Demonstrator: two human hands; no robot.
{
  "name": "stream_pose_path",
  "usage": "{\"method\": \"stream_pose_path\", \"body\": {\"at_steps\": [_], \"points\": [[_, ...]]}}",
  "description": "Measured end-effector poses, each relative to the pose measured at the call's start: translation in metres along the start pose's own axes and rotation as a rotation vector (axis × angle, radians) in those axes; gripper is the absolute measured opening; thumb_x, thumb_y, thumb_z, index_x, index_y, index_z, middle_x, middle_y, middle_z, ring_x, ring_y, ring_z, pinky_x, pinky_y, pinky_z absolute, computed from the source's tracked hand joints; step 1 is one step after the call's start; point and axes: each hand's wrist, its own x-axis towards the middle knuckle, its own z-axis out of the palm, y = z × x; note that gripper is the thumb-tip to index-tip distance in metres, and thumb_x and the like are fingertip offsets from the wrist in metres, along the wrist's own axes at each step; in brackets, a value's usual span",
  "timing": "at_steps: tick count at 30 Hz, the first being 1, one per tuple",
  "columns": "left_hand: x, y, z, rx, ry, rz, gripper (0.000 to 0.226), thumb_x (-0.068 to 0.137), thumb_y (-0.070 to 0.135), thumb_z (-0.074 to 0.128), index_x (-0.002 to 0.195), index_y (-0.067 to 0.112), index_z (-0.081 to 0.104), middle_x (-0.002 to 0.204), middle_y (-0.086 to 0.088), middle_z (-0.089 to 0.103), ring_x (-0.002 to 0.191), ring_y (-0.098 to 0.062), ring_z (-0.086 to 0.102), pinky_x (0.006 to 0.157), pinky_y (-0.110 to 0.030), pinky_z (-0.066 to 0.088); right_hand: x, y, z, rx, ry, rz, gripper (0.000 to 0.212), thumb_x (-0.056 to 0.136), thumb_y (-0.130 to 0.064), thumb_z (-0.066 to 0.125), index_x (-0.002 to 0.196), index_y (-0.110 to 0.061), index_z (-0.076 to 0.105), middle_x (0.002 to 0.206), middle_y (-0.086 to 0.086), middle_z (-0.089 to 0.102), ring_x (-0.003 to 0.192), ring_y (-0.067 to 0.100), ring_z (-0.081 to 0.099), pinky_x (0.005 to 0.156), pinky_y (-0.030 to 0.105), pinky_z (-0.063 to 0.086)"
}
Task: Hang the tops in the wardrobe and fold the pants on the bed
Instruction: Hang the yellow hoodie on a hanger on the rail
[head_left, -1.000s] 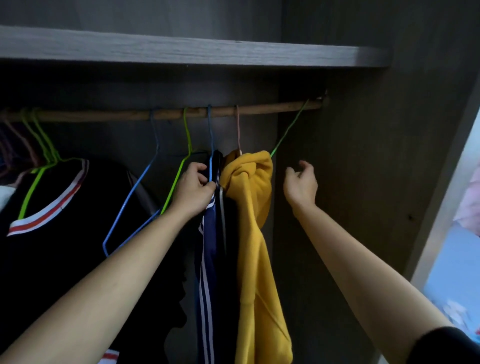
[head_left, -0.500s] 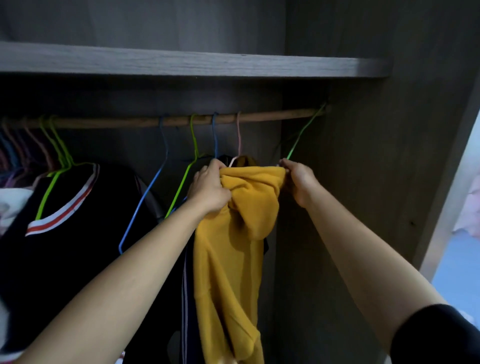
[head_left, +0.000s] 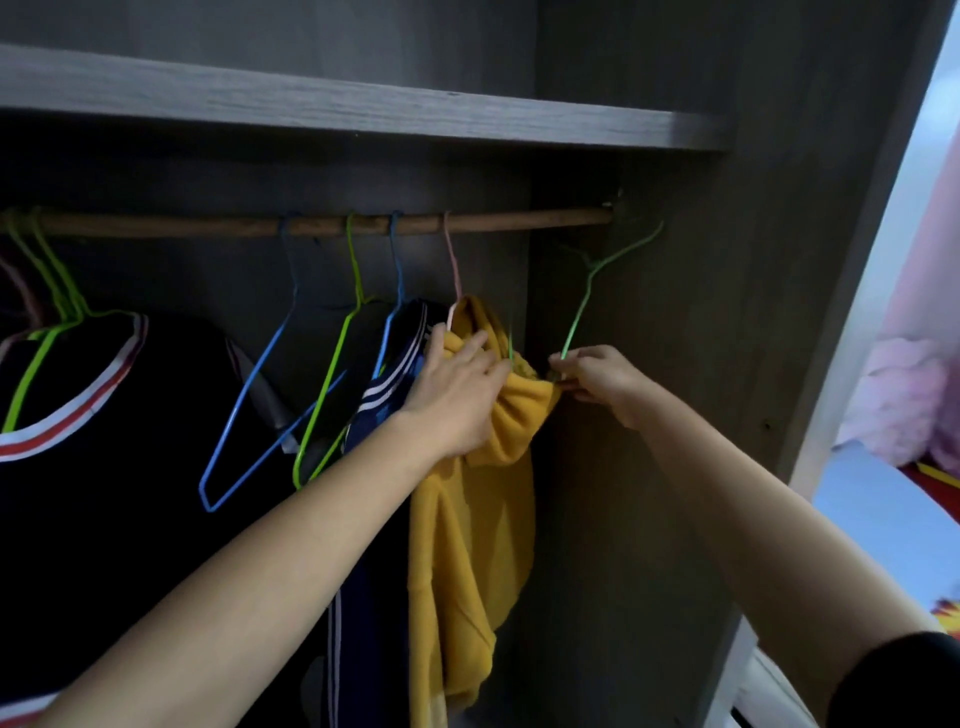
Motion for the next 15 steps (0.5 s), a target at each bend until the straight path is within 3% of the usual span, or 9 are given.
{"method": "stream_pose_path", "body": {"at_steps": [4, 7, 11, 13, 15], "points": [[-0.002, 0.015, 0.0, -0.031, 0.056, 0.046, 0.041, 0.09, 0.047, 0.049, 0.125, 0.027, 0.056, 0.123, -0.003, 0.061, 0.127, -0.028, 0.046, 0.114, -0.063, 0.005, 0.004, 0.003, 0.001, 0.119, 0.046, -0.092, 0.023, 0.101, -0.025, 0.054, 0.121, -0.017, 0.065, 0.106, 0.001, 0.068, 0.099, 0.016, 0.062, 0.078, 0.03, 0.048], [-0.002, 0.012, 0.0, -0.017, 0.076, 0.07, 0.023, 0.09, 0.035, 0.055, 0.111, 0.032, 0.065, 0.113, 0.001, 0.064, 0.121, -0.028, 0.049, 0.113, -0.063, 0.009, 0.013, -0.01, 0.005, 0.25, 0.143, -0.154, 0.025, 0.103, -0.023, 0.05, 0.123, -0.015, 0.063, 0.101, 0.0, 0.066, 0.098, 0.017, 0.063, 0.077, 0.027, 0.049], [-0.015, 0.001, 0.011, 0.178, -0.065, 0.048, 0.025, 0.087, 0.022, 0.058, 0.107, 0.026, 0.071, 0.121, -0.006, 0.062, 0.13, -0.032, 0.04, 0.112, -0.066, -0.002, 0.018, -0.034, 0.002, 0.564, 0.298, -0.125, 0.028, 0.105, -0.024, 0.043, 0.125, -0.015, 0.06, 0.084, -0.001, 0.058, 0.065, 0.009, 0.057, 0.057, 0.022, 0.051], [-0.022, -0.005, 0.018, 0.182, -0.06, 0.035, 0.027, 0.087, 0.022, 0.06, 0.111, 0.028, 0.071, 0.122, -0.006, 0.061, 0.131, -0.032, 0.039, 0.113, -0.065, -0.006, 0.017, -0.033, -0.002, 0.508, 0.289, -0.12, 0.031, 0.104, -0.027, 0.044, 0.13, -0.017, 0.059, 0.08, -0.002, 0.054, 0.061, 0.009, 0.051, 0.049, 0.022, 0.044], [-0.023, -0.008, 0.02, 0.136, -0.01, 0.032, 0.027, 0.087, 0.026, 0.061, 0.112, 0.032, 0.07, 0.119, -0.003, 0.062, 0.128, -0.03, 0.042, 0.113, -0.064, -0.005, 0.016, -0.025, -0.006, 0.29, 0.28, -0.145, 0.036, 0.105, -0.032, 0.043, 0.137, -0.019, 0.054, 0.085, -0.001, 0.056, 0.062, 0.008, 0.052, 0.049, 0.021, 0.041]]}}
